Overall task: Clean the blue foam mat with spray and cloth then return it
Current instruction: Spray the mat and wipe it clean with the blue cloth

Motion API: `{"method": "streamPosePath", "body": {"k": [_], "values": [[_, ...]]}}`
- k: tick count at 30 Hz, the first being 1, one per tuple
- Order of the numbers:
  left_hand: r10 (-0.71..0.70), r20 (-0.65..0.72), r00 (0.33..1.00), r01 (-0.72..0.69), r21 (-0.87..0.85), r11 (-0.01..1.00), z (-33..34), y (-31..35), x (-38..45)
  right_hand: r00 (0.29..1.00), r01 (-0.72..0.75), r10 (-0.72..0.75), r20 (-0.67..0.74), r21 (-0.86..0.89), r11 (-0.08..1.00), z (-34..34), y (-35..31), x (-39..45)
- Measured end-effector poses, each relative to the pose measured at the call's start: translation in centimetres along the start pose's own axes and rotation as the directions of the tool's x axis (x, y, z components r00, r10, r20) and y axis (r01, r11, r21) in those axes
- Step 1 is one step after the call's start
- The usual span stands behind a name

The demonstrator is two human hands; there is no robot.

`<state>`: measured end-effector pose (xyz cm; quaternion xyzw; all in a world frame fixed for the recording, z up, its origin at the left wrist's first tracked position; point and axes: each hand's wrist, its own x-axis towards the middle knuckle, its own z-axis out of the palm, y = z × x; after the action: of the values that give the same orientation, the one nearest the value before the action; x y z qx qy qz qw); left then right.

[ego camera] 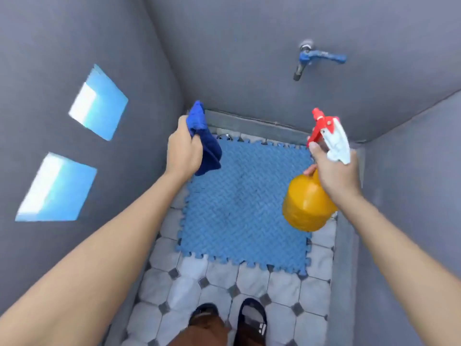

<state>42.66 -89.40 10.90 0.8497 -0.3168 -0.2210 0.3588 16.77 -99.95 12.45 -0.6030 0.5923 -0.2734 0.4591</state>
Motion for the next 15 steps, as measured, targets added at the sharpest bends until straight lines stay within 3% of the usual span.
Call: {"method": "streamPosePath", "body": {"k": [4, 6, 8, 10, 12, 15], "values": [[-0.164, -0.085, 0.983, 0.164, 0.0, 0.986, 6.0, -13.0, -3.4, 0.992, -0.121, 0.121, 0.032, -0.009, 0.993, 5.0, 13.3, -1.1], [-0.161, -0.153, 0.975, 0.171, 0.054, 0.984, 9.3, -19.7, -4.3, 0.988, -0.138, 0.141, 0.061, -0.05, 0.989, 7.9, 20.0, -1.2], [-0.098, -0.135, 0.986, 0.111, 0.093, 0.989, 11.5, -25.1, -5.0, 0.986, -0.154, 0.158, 0.059, -0.078, 0.985, 9.9, 24.2, -1.1], [-0.018, -0.017, 1.0, 0.021, 0.202, 0.979, 14.8, -32.3, -5.8, 0.988, -0.142, 0.149, 0.039, -0.138, 0.98, 12.6, 28.7, -0.9], [0.001, 0.195, 0.981, -0.073, 0.361, 0.93, 18.6, -38.9, -7.2, 0.989, -0.126, 0.137, 0.052, -0.178, 0.976, 15.2, 32.2, -0.3], [0.051, 0.394, 0.918, -0.294, 0.588, 0.754, 24.3, -46.0, -9.1, 0.987, -0.059, 0.096, 0.128, -0.269, 0.961, 18.0, 34.8, 1.2]]}}
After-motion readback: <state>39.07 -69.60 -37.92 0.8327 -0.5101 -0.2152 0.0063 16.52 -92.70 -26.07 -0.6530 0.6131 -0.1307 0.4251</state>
